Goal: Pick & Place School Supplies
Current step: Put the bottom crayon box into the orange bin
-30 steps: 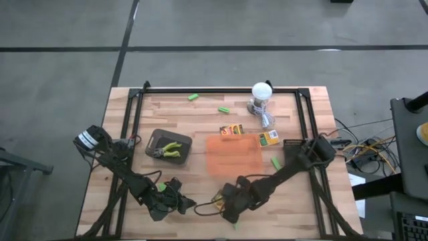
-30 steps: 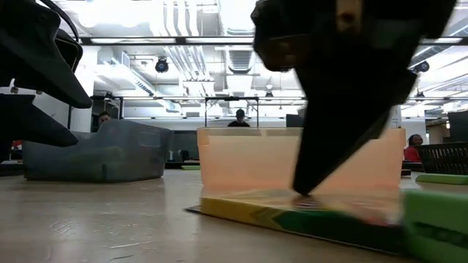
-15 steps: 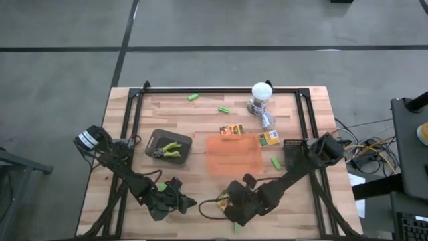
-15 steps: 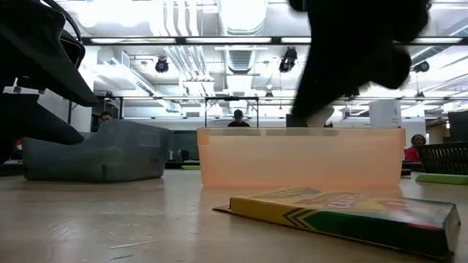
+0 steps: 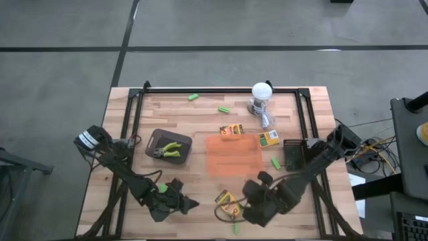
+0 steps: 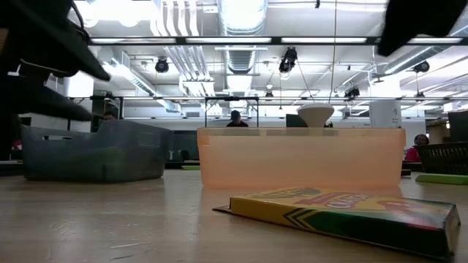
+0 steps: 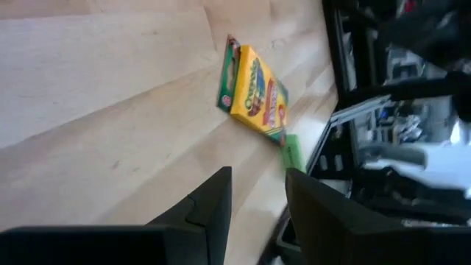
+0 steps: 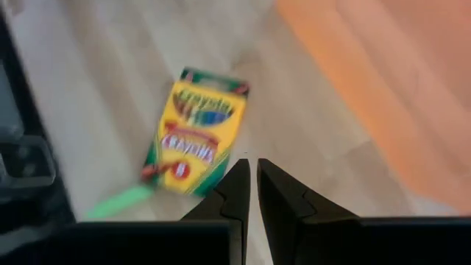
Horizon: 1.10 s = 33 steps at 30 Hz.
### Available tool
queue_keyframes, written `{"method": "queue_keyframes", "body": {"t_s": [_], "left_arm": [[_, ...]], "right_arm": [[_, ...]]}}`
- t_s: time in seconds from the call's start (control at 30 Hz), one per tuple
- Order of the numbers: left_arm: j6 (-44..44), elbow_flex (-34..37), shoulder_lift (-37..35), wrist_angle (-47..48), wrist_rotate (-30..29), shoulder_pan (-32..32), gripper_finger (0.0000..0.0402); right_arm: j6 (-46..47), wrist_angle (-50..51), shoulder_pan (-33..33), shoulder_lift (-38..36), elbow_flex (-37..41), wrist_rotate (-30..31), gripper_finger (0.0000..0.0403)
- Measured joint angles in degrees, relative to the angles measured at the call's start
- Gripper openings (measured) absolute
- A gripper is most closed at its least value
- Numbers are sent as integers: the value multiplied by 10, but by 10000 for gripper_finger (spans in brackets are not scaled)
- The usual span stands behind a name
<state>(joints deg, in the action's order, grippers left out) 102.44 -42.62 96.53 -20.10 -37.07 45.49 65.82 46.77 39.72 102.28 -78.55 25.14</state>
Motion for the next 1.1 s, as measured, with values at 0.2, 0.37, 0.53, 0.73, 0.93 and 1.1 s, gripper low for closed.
{"method": "queue_keyframes", "body": {"t_s": [0.2, 0.37, 0.53, 0.73, 0.93, 1.1], "left_arm": [[101, -5, 0, -1, -5, -12, 133], [135, -3, 8, 1, 0, -22, 133], [130, -3, 28, 0, 20, -29, 133], [118, -2, 66, -53, 33, -31, 133], [87, -11, 80, -69, 30, -31, 133], [89, -16, 82, -78, 33, -33, 133]], "right_arm": [[34, -18, 35, 21, 39, 3, 26], [33, -88, 47, 53, 84, 18, 26], [32, -162, 49, 64, 137, 19, 26], [20, -250, 49, 62, 186, 19, 26], [6, -351, 49, 62, 216, 19, 26], [-11, -376, 49, 62, 218, 18, 26]]}}
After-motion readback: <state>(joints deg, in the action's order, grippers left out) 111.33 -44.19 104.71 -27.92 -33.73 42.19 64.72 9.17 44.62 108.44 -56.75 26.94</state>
